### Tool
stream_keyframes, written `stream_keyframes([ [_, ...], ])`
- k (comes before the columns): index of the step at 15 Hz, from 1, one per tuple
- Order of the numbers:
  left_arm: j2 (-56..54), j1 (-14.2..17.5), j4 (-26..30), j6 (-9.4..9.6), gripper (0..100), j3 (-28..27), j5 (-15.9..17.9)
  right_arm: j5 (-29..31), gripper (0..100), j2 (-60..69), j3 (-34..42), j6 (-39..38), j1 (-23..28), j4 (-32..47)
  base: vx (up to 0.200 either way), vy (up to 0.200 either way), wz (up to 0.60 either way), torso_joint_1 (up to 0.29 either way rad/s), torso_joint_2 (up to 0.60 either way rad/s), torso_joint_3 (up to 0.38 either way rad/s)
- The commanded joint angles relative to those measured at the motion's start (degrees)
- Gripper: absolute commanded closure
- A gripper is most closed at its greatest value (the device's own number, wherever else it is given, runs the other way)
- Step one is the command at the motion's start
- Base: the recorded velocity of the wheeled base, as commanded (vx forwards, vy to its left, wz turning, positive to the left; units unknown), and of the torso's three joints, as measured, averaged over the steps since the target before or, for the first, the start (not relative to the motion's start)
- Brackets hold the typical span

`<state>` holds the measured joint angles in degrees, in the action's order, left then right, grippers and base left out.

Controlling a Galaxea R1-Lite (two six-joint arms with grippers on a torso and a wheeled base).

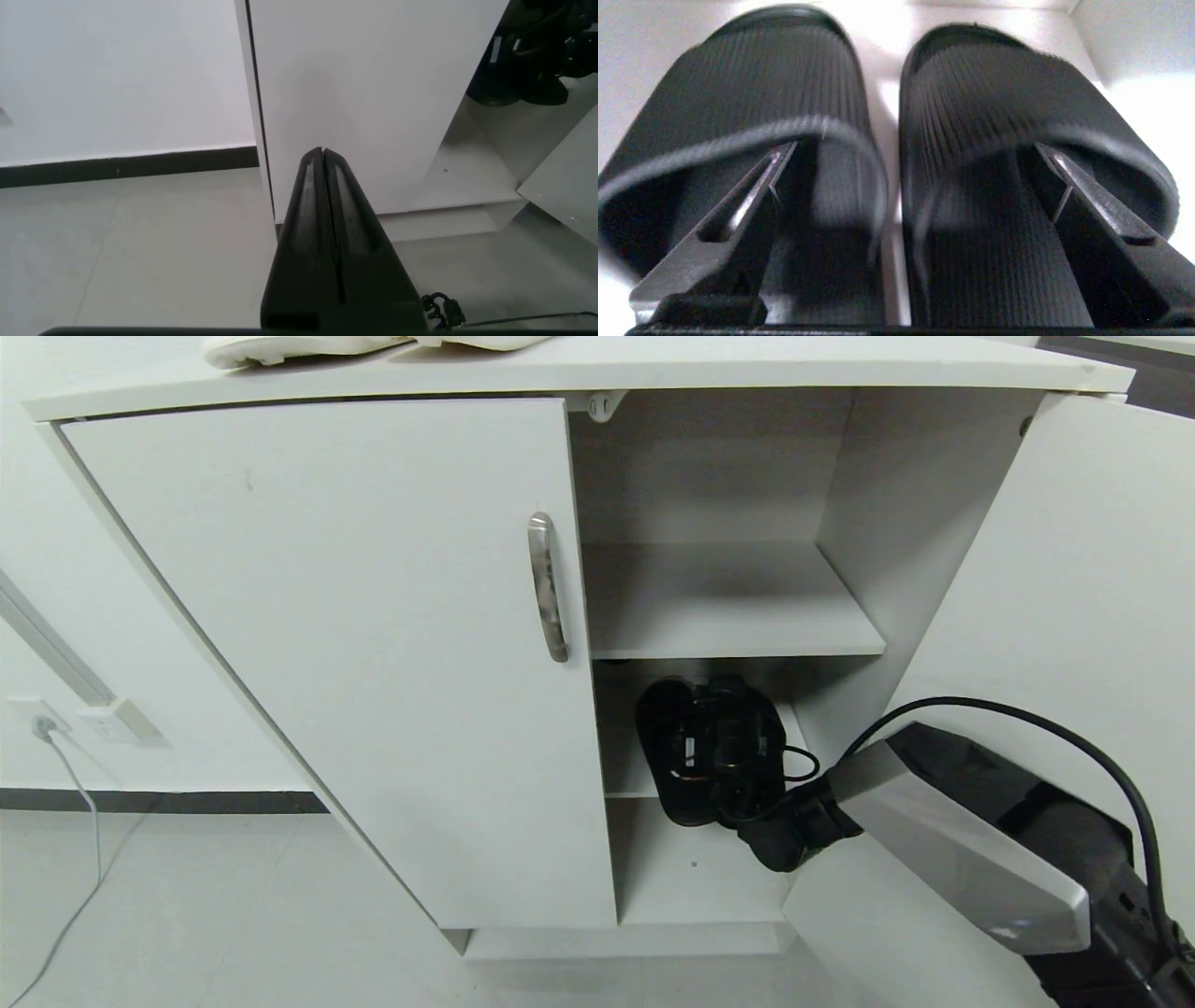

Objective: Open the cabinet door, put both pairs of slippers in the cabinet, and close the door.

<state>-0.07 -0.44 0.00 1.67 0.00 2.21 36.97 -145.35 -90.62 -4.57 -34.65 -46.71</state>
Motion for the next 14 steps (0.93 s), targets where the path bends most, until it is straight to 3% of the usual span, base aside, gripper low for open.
stream_keyframes([
  [1, 0.1, 0.0, 0.0, 0.0, 100, 0.0, 0.0, 0.0, 0, 8.1, 10.7, 0.1, -2.6, -4.1, 0.0, 0.0, 0.0, 0.0, 0.0, 0.0],
  [7, 0.1, 0.0, 0.1, 0.0, 100, 0.0, 0.0, -0.1, 0, 19.8, 38.1, 0.1, -8.9, -19.0, 0.0, 0.0, 0.0, 0.0, 0.0, 0.0],
  [9, 0.1, 0.1, 0.0, 0.0, 100, 0.0, 0.1, -1.4, 0, 21.2, 44.0, 0.2, -10.0, -24.1, -0.2, 0.0, 0.0, -0.002, 0.0, 0.002],
  [14, 0.1, 0.0, 0.0, 0.0, 100, 0.0, 0.1, -3.3, 0, 22.6, 47.6, 0.9, -10.7, -27.1, -0.2, 0.0, 0.0, 0.0, 0.0, 0.003],
])
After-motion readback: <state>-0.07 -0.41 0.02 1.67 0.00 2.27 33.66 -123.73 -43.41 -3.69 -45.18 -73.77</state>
